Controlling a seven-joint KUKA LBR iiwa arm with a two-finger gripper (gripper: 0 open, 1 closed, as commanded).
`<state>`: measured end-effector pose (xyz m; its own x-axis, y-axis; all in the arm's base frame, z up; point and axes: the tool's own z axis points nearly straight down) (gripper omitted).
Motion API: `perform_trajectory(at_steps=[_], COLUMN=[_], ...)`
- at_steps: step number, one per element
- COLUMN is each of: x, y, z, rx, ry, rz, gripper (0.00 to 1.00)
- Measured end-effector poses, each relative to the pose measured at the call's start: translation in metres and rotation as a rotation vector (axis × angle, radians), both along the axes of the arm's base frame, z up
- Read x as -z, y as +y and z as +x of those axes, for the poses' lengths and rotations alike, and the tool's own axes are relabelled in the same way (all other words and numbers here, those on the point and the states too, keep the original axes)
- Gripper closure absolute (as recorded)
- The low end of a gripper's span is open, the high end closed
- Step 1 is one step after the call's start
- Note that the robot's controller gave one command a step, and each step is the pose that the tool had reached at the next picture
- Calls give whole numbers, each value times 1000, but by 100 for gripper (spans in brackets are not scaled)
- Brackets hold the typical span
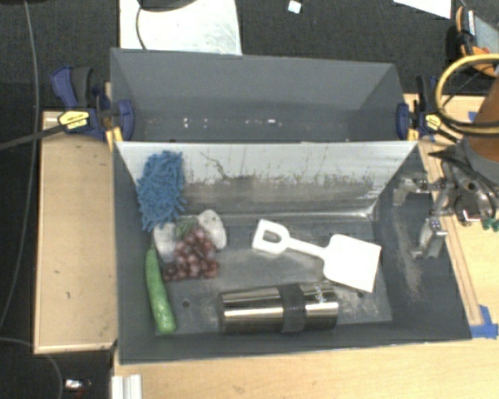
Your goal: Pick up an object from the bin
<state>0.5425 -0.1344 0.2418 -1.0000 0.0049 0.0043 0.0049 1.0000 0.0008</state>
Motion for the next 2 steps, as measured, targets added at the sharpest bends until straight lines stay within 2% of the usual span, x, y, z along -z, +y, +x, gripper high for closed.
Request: perform_trajectory(at_steps=[1, 2], x=[-5, 138], y=[1, 34], z=[2, 37], rx=[-7, 24], ry=[-8, -13], rz=[-2, -2], gripper=[0, 0])
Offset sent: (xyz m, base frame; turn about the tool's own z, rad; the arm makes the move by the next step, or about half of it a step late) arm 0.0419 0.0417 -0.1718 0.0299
